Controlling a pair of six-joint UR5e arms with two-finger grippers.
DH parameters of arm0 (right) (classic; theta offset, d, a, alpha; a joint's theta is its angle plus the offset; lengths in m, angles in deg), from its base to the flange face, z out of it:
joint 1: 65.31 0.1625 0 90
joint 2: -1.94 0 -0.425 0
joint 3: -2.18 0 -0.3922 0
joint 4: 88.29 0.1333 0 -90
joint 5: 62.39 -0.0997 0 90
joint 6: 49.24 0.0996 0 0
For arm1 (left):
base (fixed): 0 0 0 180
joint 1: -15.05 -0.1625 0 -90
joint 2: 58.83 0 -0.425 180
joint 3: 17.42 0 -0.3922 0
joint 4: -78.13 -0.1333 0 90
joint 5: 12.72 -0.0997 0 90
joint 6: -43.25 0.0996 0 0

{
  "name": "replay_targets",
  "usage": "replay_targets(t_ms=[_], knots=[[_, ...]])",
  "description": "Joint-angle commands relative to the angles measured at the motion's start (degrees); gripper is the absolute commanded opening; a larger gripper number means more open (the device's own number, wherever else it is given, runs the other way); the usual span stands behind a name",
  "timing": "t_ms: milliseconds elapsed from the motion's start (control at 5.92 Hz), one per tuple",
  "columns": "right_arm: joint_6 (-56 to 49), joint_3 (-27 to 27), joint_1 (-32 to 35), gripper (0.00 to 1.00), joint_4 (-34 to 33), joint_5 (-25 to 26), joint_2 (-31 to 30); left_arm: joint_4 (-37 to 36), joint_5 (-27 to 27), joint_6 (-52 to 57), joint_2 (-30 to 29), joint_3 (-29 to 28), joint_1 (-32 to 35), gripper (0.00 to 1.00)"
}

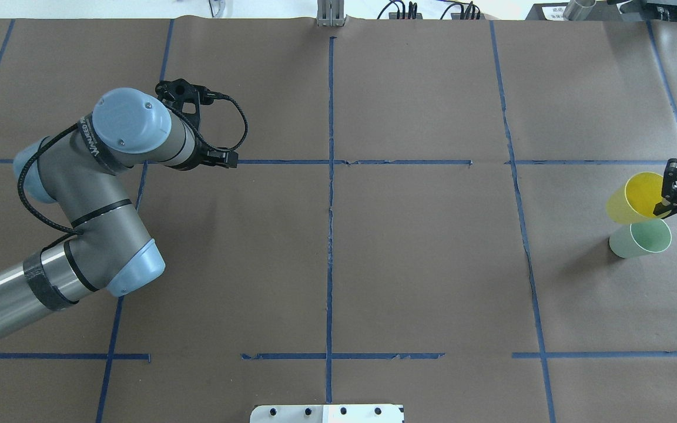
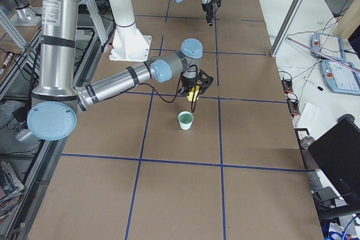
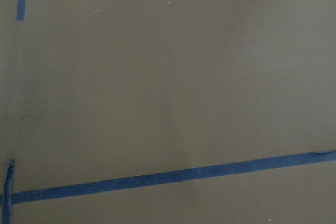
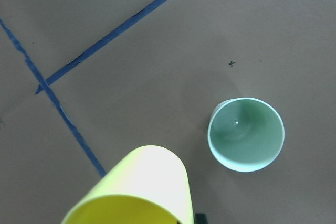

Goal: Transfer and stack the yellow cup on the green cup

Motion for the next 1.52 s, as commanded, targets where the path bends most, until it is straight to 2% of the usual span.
replay_targets(t_ms=[0,169,338,1351], knots=[[-0.9,-5.0,0.7,0.0,7.6,-0.2,-3.3,-0.9,4.8,0.0,0.4,0.4,2.1,1.0],[-0.7,-5.3,1.2,0.0,10.6,-1.5,-5.3,-0.9,4.8,-0.2,0.3,0.4,2.1,1.0],[-0.7,-5.3,3.2,0.0,10.7,-4.1,-5.5,-0.9,4.8,-0.5,0.2,0.6,2.1,1.0],[-0.9,-6.1,3.3,0.03,10.7,-3.6,-5.9,-0.8,4.8,-0.7,0.4,1.2,2.1,1.0]])
